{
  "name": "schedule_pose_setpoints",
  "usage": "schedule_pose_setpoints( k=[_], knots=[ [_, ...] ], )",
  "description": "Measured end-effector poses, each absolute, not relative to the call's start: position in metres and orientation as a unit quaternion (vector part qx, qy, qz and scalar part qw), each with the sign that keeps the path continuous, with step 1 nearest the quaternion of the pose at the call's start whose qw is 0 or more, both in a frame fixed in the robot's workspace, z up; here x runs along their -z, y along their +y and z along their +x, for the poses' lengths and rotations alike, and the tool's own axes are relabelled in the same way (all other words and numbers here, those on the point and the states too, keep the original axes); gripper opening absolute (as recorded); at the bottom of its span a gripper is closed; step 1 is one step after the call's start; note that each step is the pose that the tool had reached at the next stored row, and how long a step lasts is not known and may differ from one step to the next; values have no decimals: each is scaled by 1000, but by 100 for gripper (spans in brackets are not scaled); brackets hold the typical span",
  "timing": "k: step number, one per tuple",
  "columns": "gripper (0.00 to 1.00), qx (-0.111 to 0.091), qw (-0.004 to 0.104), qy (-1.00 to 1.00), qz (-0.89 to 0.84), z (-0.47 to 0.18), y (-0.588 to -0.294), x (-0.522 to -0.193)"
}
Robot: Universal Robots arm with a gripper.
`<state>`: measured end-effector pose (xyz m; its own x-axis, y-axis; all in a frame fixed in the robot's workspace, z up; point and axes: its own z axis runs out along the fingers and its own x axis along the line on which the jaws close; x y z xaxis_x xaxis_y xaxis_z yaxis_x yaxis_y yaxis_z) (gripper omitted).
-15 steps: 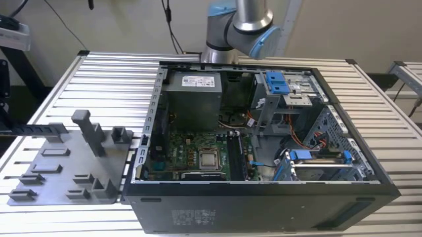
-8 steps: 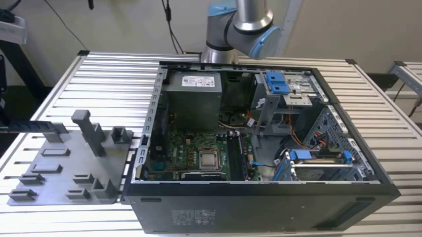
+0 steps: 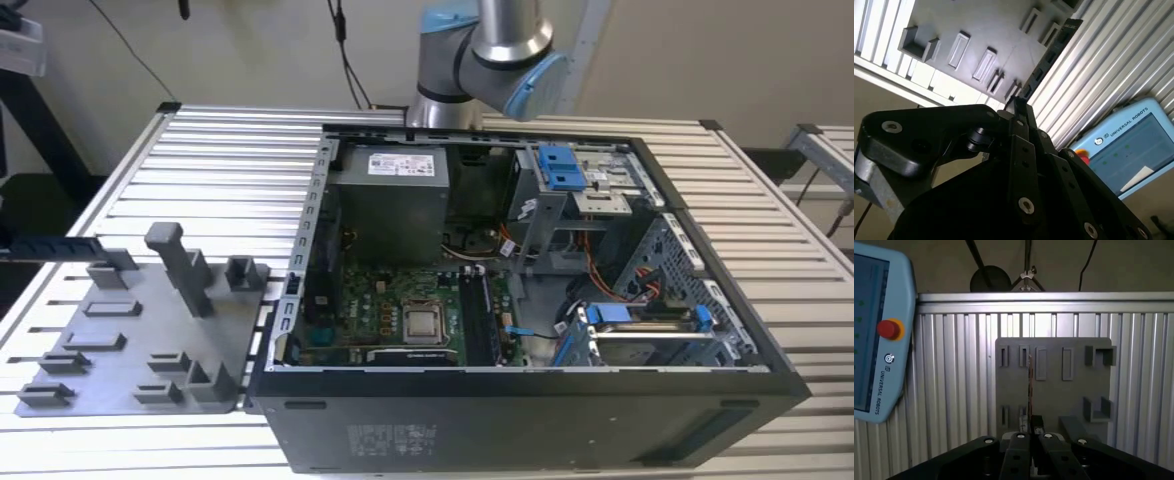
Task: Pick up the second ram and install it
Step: 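Pick up the second ram and move it above second insertion slot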
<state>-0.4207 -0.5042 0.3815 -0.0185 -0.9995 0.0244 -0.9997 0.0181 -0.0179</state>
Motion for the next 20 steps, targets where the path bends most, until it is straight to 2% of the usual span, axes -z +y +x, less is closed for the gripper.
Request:
schedule_pose_setpoints(
  k=[20],
  knots=[
    [13, -15, 2, -713, 701, -421, -504, -410]
  ],
)
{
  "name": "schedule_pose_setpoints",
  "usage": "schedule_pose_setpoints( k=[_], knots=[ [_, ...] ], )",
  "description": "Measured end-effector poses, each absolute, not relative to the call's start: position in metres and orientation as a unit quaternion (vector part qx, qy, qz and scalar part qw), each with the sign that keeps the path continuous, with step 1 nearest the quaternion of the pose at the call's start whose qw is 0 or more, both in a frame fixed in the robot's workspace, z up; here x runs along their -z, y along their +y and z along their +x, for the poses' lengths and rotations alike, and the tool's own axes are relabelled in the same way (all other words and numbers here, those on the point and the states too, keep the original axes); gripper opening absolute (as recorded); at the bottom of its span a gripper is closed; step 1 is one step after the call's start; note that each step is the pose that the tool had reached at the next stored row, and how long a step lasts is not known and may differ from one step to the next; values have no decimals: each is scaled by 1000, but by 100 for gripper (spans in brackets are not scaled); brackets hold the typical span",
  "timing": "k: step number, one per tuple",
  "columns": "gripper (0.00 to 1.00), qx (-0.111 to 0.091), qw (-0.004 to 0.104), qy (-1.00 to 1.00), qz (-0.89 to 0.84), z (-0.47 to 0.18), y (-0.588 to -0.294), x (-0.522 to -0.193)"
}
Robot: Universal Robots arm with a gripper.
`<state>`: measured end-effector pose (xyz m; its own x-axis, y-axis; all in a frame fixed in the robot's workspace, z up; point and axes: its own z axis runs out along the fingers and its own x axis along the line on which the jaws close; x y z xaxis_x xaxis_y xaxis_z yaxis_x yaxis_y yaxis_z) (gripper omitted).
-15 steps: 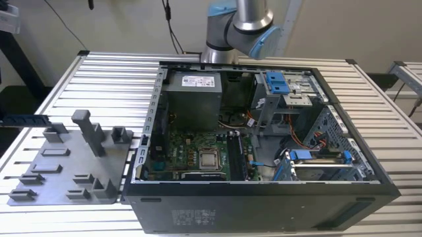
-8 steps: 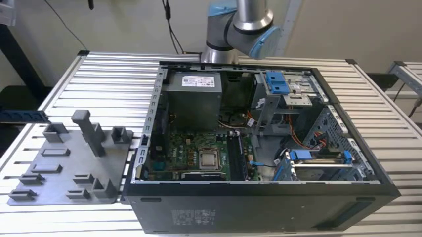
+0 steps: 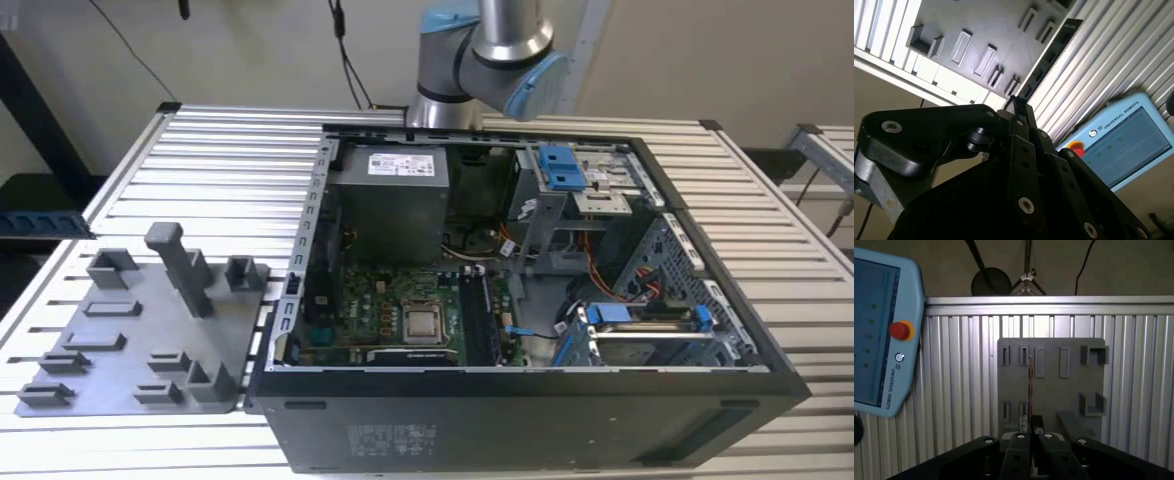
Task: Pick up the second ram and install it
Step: 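Pick up the second ram and move it above second insertion slot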
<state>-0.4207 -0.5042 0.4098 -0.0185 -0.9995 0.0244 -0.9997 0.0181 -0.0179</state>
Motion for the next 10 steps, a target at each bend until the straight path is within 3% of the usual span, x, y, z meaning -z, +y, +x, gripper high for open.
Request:
schedule_pose_setpoints(
  k=[10],
  knots=[
    [13, -15, 2, -713, 701, -421, -504, -423]
  ],
)
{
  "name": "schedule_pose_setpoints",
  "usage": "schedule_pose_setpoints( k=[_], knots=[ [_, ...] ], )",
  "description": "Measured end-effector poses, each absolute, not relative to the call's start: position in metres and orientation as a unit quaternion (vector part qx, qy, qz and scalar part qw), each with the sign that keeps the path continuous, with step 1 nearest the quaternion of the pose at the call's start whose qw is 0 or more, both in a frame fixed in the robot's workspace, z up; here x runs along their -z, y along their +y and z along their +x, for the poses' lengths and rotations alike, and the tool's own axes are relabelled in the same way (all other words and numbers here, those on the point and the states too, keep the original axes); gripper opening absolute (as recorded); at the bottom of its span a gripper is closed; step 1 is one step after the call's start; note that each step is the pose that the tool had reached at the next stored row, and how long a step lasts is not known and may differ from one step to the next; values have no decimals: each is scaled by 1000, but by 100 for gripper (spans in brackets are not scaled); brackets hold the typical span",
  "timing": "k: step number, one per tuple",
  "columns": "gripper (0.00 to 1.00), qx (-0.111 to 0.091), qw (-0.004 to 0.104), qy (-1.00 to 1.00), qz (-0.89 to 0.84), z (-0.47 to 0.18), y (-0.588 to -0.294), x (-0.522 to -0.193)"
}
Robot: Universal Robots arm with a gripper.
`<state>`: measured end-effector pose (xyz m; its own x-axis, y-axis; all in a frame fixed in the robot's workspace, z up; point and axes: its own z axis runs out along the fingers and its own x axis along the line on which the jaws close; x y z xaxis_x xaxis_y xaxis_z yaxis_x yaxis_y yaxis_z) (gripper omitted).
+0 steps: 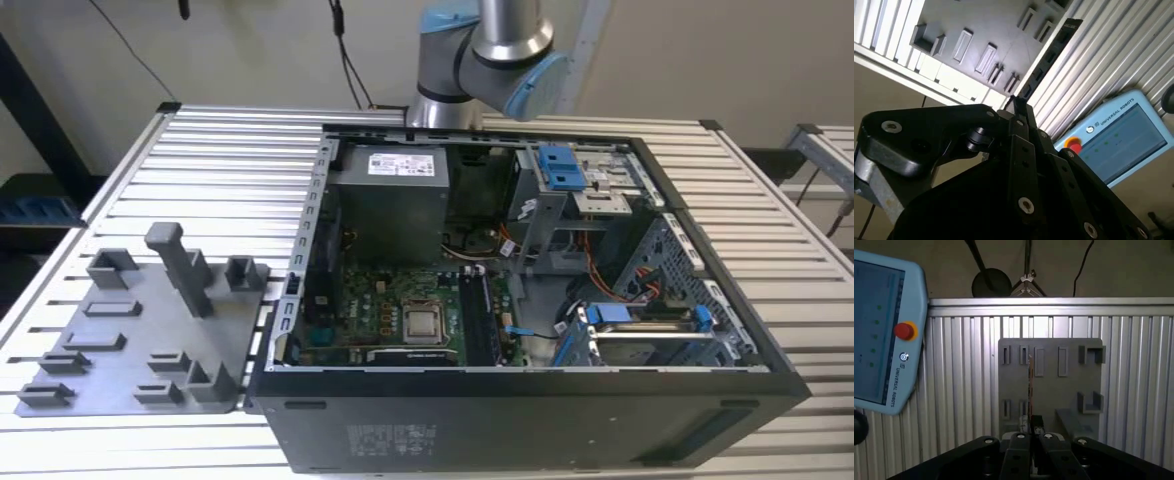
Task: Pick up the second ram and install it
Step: 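Pick up the second ram and move it above second insertion slot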
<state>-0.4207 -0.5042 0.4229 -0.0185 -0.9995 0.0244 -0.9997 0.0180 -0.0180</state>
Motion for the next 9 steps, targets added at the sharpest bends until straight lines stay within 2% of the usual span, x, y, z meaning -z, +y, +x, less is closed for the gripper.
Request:
schedule_pose_setpoints(
  k=[9],
  knots=[
    [13, -15, 3, -713, 701, -420, -504, -425]
  ],
)
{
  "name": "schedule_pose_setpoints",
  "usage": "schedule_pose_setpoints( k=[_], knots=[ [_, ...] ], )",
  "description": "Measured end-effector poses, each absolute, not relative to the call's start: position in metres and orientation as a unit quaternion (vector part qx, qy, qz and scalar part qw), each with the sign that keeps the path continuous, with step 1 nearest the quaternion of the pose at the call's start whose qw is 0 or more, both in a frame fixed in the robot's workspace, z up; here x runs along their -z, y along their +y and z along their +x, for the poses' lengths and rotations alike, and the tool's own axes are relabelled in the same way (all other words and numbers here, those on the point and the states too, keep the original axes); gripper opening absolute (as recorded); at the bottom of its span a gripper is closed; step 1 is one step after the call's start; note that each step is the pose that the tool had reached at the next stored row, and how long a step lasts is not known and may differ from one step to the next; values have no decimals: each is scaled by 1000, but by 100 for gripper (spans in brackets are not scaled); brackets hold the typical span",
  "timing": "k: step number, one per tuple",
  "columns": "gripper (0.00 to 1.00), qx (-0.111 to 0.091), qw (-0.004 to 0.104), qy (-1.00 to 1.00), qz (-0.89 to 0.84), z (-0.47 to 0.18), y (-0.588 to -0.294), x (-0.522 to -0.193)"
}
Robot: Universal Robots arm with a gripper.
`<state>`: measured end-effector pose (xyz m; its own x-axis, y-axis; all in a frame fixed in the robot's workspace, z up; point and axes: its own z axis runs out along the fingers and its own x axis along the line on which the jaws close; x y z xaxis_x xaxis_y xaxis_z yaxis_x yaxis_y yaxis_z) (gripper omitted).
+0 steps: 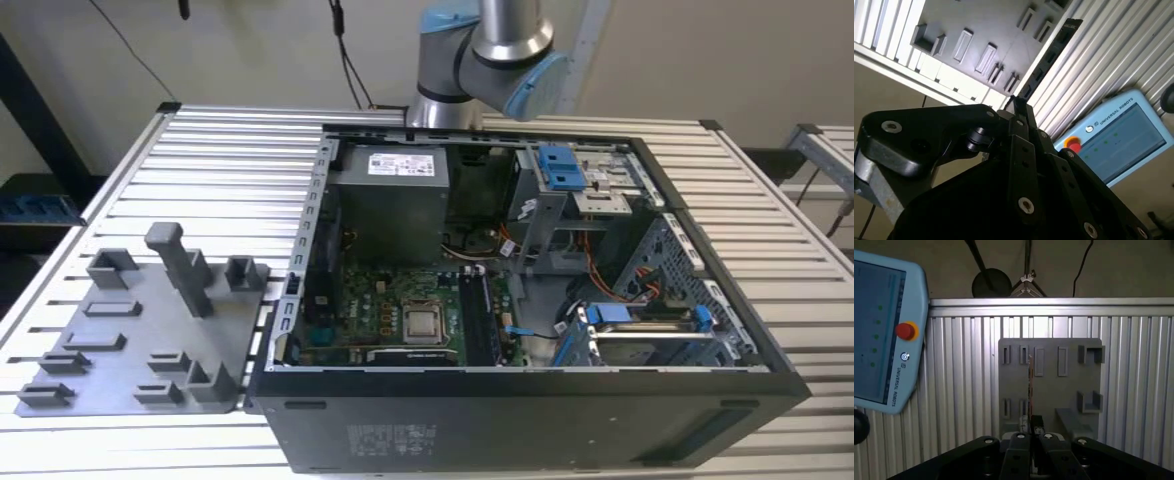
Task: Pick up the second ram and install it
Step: 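Pick up the second ram and move it above second insertion slot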
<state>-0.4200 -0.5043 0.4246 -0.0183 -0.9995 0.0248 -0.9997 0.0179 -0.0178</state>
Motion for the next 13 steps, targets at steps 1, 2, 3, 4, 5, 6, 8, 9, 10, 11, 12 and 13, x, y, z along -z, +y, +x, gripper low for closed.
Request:
schedule_pose_setpoints(
  k=[1, 2, 3, 4, 5, 6, 8, 9, 10, 11, 12, 13],
  knots=[
    [13, -15, 3, -713, 701, -419, -504, -425],
    [13, -15, 3, -713, 701, -418, -504, -425],
    [13, -15, 3, -713, 701, -417, -504, -425],
    [13, -15, 3, -713, 701, -415, -504, -425],
    [13, -15, 3, -713, 701, -414, -504, -424],
    [13, -15, 3, -713, 701, -412, -504, -425],
    [13, -15, 3, -713, 701, -407, -504, -425],
    [13, -15, 3, -713, 701, -405, -504, -425],
    [13, -15, 3, -713, 701, -402, -504, -425],
    [13, -15, 3, -713, 701, -399, -504, -425],
    [13, -15, 4, -713, 701, -396, -504, -425],
    [13, -15, 4, -713, 701, -394, -504, -425]
  ],
)
